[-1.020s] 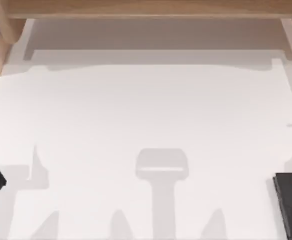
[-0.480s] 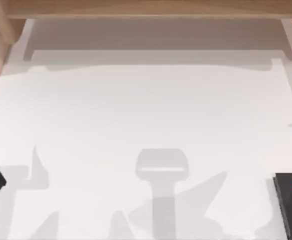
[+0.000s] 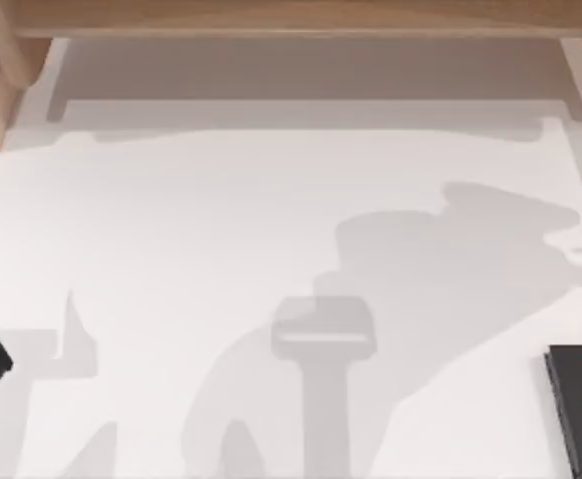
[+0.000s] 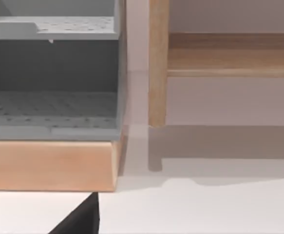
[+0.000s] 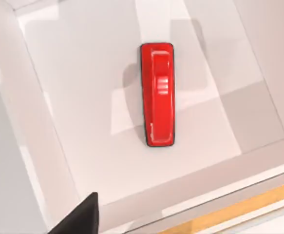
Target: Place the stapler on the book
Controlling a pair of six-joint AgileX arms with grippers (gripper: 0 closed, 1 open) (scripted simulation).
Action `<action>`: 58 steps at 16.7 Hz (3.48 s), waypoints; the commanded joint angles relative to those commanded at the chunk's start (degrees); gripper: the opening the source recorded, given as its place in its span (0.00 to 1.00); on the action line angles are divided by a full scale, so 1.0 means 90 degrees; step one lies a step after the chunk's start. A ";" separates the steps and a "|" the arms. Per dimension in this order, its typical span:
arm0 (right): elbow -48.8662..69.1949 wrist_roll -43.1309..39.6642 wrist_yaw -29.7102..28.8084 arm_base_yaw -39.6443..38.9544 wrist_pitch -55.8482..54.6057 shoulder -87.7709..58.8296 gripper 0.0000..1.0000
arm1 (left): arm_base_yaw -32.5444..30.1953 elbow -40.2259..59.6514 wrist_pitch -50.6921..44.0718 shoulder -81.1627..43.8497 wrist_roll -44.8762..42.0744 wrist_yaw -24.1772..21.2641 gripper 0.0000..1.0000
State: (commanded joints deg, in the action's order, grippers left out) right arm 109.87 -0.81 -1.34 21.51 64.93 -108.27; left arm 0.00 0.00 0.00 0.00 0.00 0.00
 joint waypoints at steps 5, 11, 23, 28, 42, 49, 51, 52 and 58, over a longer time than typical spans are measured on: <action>0.2155 -0.0141 0.0054 0.0026 0.1195 -0.2502 1.00 | 0.0000 0.0000 0.0000 0.0000 0.0000 0.0000 1.00; 0.4011 -0.0192 0.0122 -0.0051 0.1896 -0.4424 1.00 | 0.0000 0.0000 0.0000 0.0000 0.0000 0.0000 1.00; 0.4131 -0.0213 0.0138 -0.0046 0.1874 -0.4583 1.00 | 0.0000 0.0000 0.0000 0.0000 0.0000 0.0000 1.00; 0.3827 -0.0280 0.0183 0.0000 0.1764 -0.4420 1.00 | 0.0000 0.0000 0.0000 0.0000 0.0000 0.0000 1.00; 0.2943 -0.0174 0.0144 -0.0094 0.0668 -0.4605 1.00 | 0.0000 0.0000 0.0000 0.0000 0.0000 0.0000 1.00; 0.2943 -0.0174 0.0144 -0.0094 0.0668 -0.4605 0.70 | 0.0000 0.0000 0.0000 0.0000 0.0000 0.0000 1.00; 0.2943 -0.0174 0.0144 -0.0094 0.0668 -0.4605 0.55 | 0.0000 0.0000 0.0000 0.0000 0.0000 0.0000 1.00; 0.2943 -0.0174 0.0144 -0.0094 0.0668 -0.4605 0.47 | 0.0000 0.0000 0.0000 0.0000 0.0000 0.0000 1.00; 0.2943 -0.0174 0.0144 -0.0094 0.0668 -0.4605 0.02 | 0.0000 0.0000 0.0000 0.0000 0.0000 0.0000 1.00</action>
State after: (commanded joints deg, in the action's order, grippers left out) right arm 136.36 -2.38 -0.04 20.67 70.94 -149.72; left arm 0.00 0.00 0.00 0.00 0.00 0.00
